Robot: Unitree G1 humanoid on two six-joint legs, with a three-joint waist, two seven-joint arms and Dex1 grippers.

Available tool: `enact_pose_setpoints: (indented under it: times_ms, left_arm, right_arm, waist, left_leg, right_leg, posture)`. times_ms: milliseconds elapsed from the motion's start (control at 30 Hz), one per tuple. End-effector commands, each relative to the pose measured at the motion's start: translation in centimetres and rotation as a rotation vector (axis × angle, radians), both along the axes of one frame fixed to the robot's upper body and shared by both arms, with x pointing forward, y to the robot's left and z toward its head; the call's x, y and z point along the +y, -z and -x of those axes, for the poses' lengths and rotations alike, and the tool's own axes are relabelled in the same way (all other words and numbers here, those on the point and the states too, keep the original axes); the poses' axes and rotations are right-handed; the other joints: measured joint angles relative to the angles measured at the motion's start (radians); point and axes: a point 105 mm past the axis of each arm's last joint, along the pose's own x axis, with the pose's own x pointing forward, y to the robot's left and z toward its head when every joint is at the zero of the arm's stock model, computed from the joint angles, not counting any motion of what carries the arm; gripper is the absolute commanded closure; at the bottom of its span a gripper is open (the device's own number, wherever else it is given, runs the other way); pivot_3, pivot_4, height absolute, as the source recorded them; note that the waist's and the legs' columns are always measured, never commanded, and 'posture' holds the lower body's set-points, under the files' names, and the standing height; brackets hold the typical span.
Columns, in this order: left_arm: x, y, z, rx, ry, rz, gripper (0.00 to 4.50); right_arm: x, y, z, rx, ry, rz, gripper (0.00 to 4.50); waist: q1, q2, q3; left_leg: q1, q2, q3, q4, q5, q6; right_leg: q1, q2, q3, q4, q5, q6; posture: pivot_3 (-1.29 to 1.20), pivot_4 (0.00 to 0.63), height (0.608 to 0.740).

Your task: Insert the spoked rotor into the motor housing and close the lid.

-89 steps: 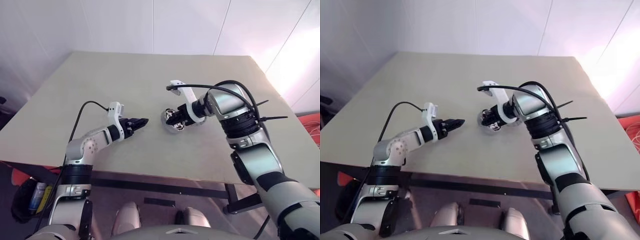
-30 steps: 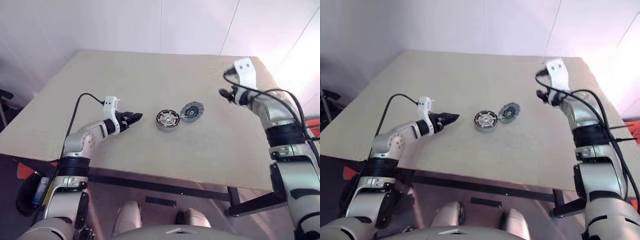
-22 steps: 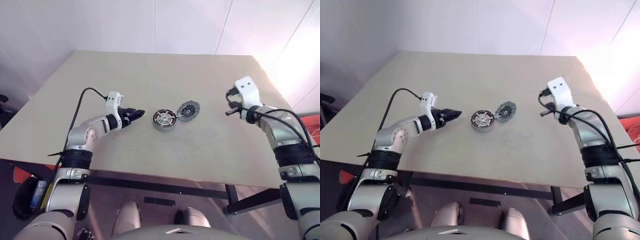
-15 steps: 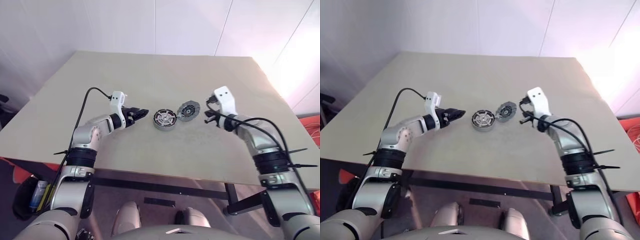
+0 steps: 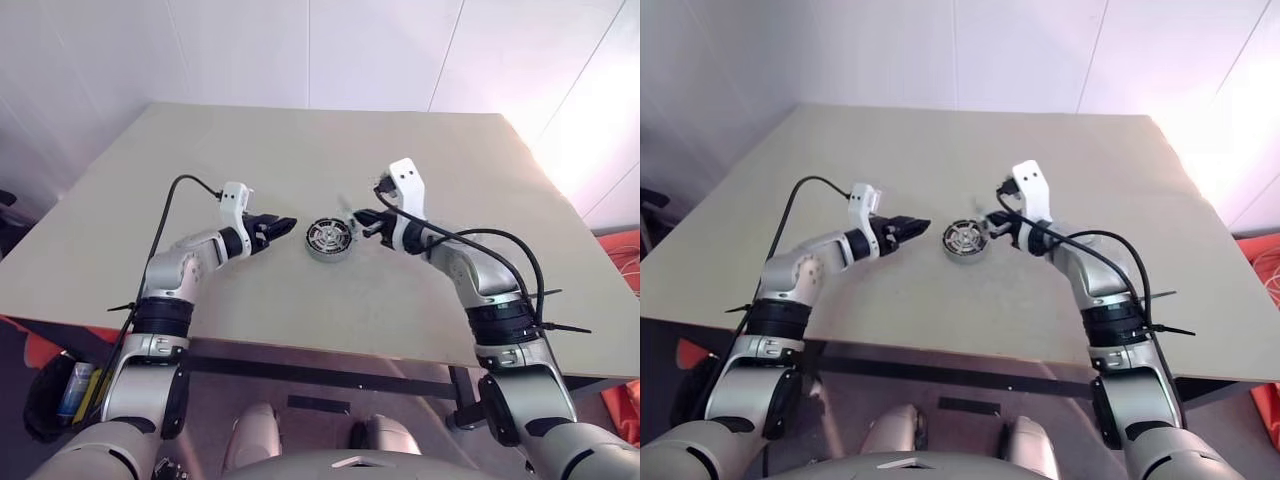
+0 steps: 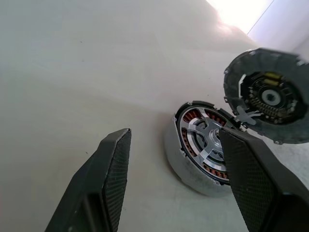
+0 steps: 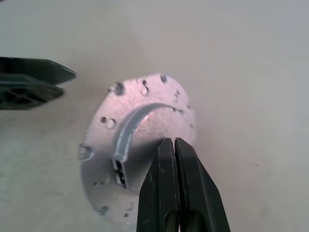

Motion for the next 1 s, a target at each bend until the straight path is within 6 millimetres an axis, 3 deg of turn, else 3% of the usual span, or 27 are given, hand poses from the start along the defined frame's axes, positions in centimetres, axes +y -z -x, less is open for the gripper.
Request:
enact_pose_setpoints:
  times_ms: [33,167,500,600,700,867,1000]
  left_arm:
    - [0.0,-1.6,-0.1,-0.051,0.0,0.015,1.44]
    - [0.3,-1.8,-0.3,-0.057,-0.013,0.013,1.44]
    - [1.3,-1.9,-0.2,-0.057,-0.038,0.003,1.44]
    - [1.4,-1.9,-0.2,-0.059,-0.046,0.002,1.44]
    - [1.7,-2.0,-0.3,-0.061,-0.052,0.001,1.44]
    - [2.1,-2.0,-0.4,-0.061,-0.061,-0.003,1.44]
    - [2.0,-2.0,-0.6,-0.062,-0.06,-0.003,1.44]
  right_arm:
    - [2.7,-1.2,0.7,-0.033,-0.105,-0.011,4.48]
    - [4.3,1.2,1.0,0.01,-0.148,0.03,4.48]
    - [4.1,3.5,-0.1,0.058,-0.091,0.032,4.48]
    - [2.9,6.7,-0.6,0.145,0.0,0.032,4.48]
    - [2.5,9.1,0.3,0.211,-0.005,0.054,4.48]
    - [2.2,9.0,0.7,0.221,-0.018,0.032,4.48]
    - [2.1,7.0,0.4,0.14,-0.038,-0.009,4.48]
  waist:
    - [0.001,0.0,0.0]
    - [0.001,0.0,0.0]
    - [0.002,0.0,0.0]
    - [0.001,0.0,0.0]
    - [-0.001,0.0,0.0]
    - [-0.001,0.0,0.0]
    - [-0.001,-0.001,-0.001]
  left_leg:
    - [0.0,0.0,0.0,0.0,0.0,0.0]
    - [0.002,0.0,0.0,0.0,0.0,-0.001]
    - [0.002,0.0,0.0,0.0,0.0,-0.001]
    - [0.002,0.0,0.0,0.0,0.0,-0.001]
    - [0.01,0.0,0.0,0.0,0.0,-0.001]
    - [0.032,0.0,0.0,-0.007,-0.001,0.002]
    - [0.037,-0.003,0.0,-0.019,0.0,0.0]
  right_leg:
    - [0.0,0.0,0.0,0.0,0.0,0.0]
    - [0.002,0.0,0.0,0.0,0.0,0.0]
    - [0.003,-0.001,0.0,-0.001,0.0,0.0]
    - [0.003,-0.001,0.0,-0.001,0.0,0.0]
    - [0.009,-0.001,0.0,-0.001,-0.003,0.005]
    - [0.031,-0.001,-0.001,-0.012,-0.005,0.009]
    - [0.038,-0.002,-0.001,-0.027,-0.005,0.01]
  posture:
    - [0.0,0.0,0.74]
    - [0.0,0.0,0.74]
    - [0.0,0.0,0.74]
    - [0.0,0.0,0.74]
    - [0.0,0.0,0.74]
    - [0.0,0.0,0.74]
    - [0.0,0.0,0.74]
